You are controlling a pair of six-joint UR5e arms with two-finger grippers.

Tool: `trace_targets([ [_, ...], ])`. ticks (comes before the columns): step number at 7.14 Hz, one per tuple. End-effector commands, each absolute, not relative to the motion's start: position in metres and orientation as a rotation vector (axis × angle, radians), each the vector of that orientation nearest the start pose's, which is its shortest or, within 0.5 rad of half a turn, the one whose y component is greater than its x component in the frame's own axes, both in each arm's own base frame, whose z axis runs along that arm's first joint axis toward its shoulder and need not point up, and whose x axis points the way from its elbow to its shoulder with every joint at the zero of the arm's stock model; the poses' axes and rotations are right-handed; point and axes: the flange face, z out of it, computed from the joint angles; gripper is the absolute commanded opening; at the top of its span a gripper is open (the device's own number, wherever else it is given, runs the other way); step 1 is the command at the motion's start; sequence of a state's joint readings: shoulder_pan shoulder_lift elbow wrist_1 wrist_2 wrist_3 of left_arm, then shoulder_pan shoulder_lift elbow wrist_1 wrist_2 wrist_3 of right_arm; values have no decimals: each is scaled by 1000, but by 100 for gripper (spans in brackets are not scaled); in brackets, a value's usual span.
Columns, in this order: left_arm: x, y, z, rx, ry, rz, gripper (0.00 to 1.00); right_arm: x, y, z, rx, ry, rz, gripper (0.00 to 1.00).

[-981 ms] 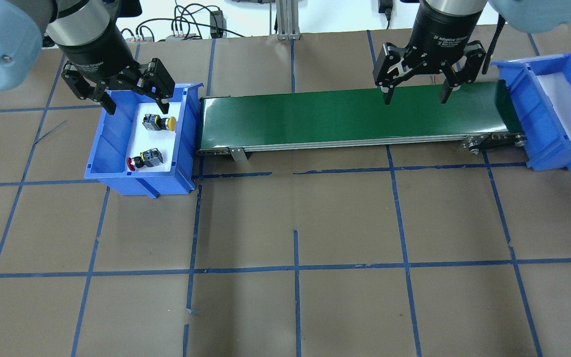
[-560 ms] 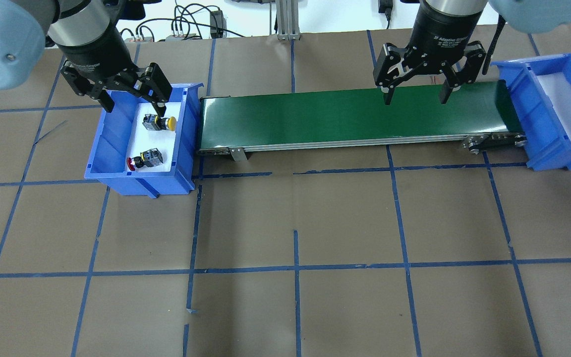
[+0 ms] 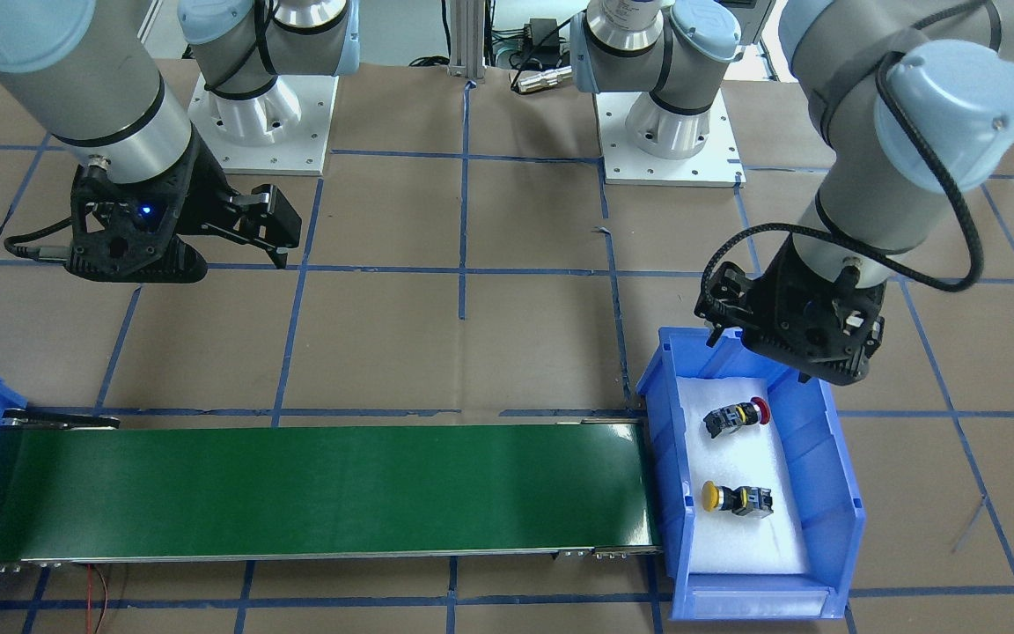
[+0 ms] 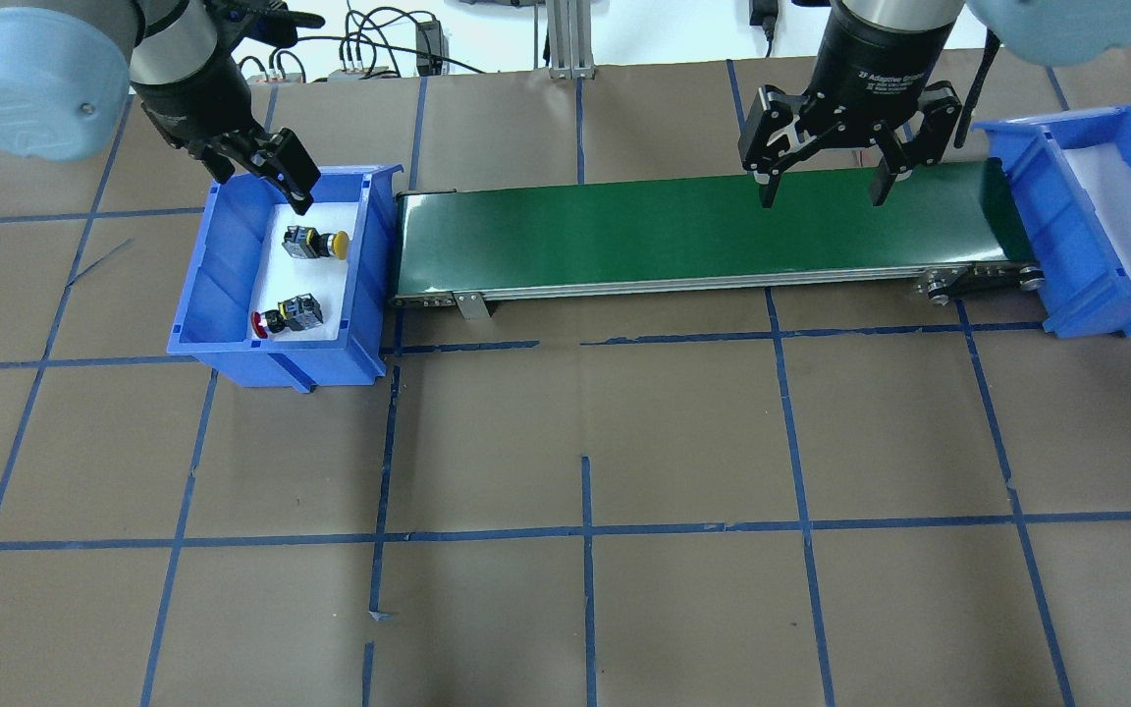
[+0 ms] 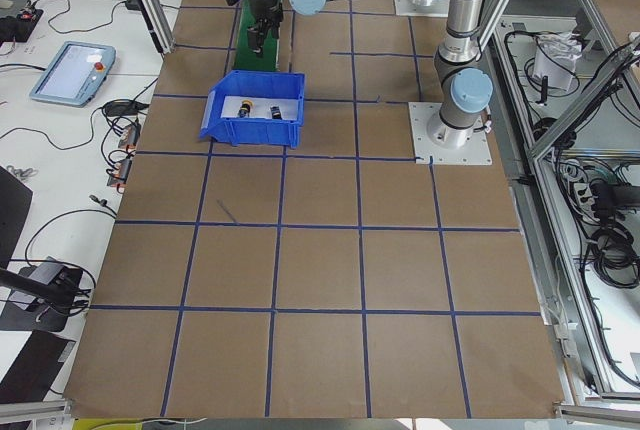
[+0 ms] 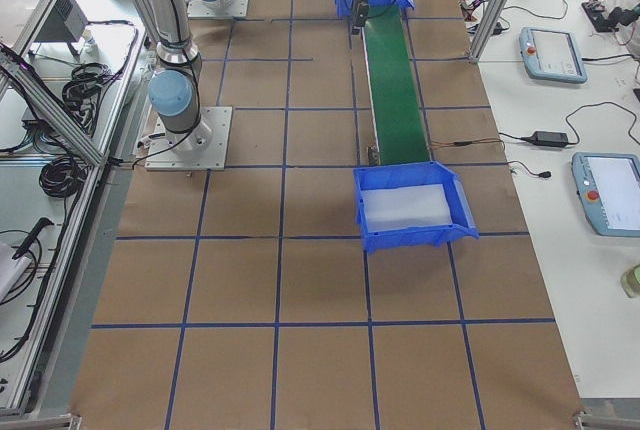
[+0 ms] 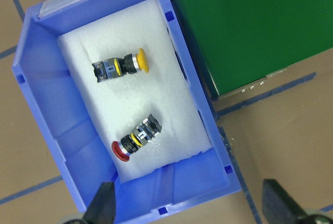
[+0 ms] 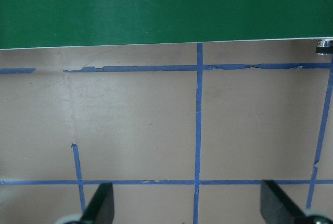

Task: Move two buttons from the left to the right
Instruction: 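Grasp the yellow-capped button with the left gripper and lift it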

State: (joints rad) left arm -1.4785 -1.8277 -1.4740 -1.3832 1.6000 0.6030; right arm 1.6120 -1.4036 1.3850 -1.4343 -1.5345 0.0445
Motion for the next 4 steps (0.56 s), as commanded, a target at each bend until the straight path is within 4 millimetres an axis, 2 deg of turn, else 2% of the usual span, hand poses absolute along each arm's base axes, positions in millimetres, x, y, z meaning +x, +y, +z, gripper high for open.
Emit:
trace_targets([
  [1,-44,-653,349,1116,2894,-32,100,160,-545,478,8,3103,183,100],
  [2,-40,-670,328,1358,2780,-50,100,160,-544,478,8,3104,183,100],
  [4,-39,-700,290,1599,2658,-24,100,160,-545,478,8,3104,183,100],
])
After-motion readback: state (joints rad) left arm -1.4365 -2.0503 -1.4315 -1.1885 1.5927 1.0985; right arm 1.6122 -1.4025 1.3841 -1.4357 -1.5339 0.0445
